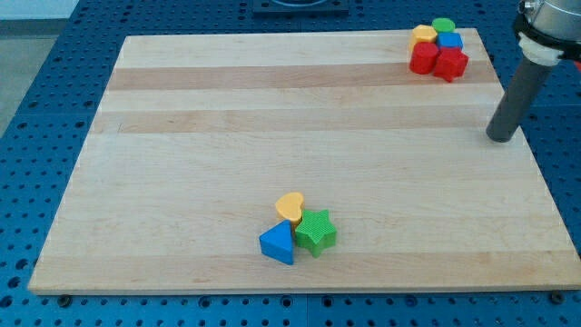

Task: Push the red blocks towards the left side of the board

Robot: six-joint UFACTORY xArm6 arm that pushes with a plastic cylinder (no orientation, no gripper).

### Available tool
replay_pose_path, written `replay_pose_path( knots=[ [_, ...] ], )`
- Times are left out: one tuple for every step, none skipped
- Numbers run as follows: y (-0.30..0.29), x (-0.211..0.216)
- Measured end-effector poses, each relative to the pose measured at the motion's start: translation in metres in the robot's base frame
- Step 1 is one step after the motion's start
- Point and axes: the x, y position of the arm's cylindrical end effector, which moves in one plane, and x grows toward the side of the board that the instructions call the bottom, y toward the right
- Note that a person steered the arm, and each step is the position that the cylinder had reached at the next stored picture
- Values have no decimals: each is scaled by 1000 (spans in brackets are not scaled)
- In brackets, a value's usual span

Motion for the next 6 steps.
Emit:
replay_pose_path(
  knots=[
    [34, 0],
    [84, -1],
    [84, -1],
    [84, -8],
    [84, -69],
    [84, -124]
  ],
)
